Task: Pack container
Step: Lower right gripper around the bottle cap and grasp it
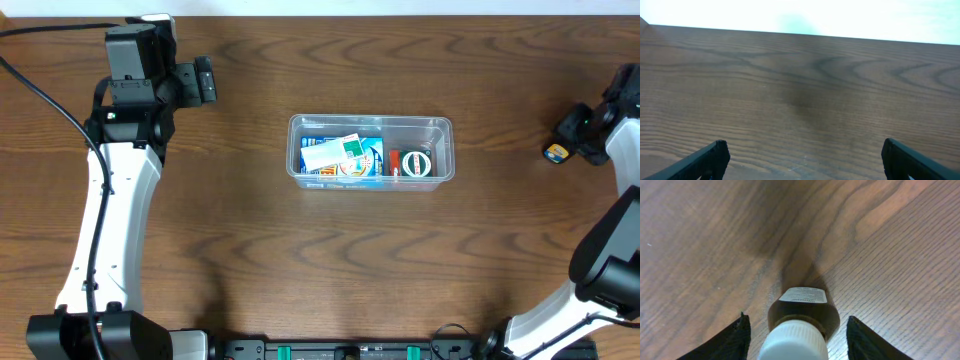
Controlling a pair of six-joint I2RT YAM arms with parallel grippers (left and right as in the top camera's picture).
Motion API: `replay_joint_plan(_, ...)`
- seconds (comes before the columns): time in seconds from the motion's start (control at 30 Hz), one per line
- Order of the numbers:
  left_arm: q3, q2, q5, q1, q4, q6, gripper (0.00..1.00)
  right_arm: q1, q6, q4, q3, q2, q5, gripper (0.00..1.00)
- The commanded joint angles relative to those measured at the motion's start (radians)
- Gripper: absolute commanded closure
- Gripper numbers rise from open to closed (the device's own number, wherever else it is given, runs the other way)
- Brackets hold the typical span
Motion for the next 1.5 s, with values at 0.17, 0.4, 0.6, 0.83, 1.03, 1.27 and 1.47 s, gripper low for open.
replay_joint_plan(0.17,0.009,-0.001,-0.015,0.003,0.001,-0.012,0.02,-0.002,0.013,0.001,0.006,0.001,0.002,0.44)
replay_joint_plan(0.4,0.009,-0.001,-0.015,0.003,0.001,-0.012,0.02,-0.002,0.013,0.000,0.006,0.001,0.002,0.44)
replay_joint_plan(0.6,0.009,-0.001,-0.015,0.003,0.001,-0.012,0.02,-0.002,0.013,-0.015,0.014,0.000,0.002,0.49)
replay_joint_plan(0.83,0.009,-0.001,-0.015,0.003,0.001,-0.012,0.02,-0.001,0.012,-0.070,0.071,0.000,0.002,0.42)
replay_joint_plan(1.03,0.009,-0.001,-0.015,0.003,0.001,-0.012,0.02,-0.001,0.009,-0.087,0.099,0.000,0.002,0.43)
replay_joint_plan(1.27,0.009,-0.001,-0.015,0.003,0.001,-0.012,0.02,-0.001,0.009,-0.099,0.098,0.001,0.002,0.43)
replay_joint_plan(1.47,0.009,-0.001,-0.015,0.003,0.001,-0.012,0.02,-0.001,0.009,-0.102,0.098,0.001,-0.003,0.47)
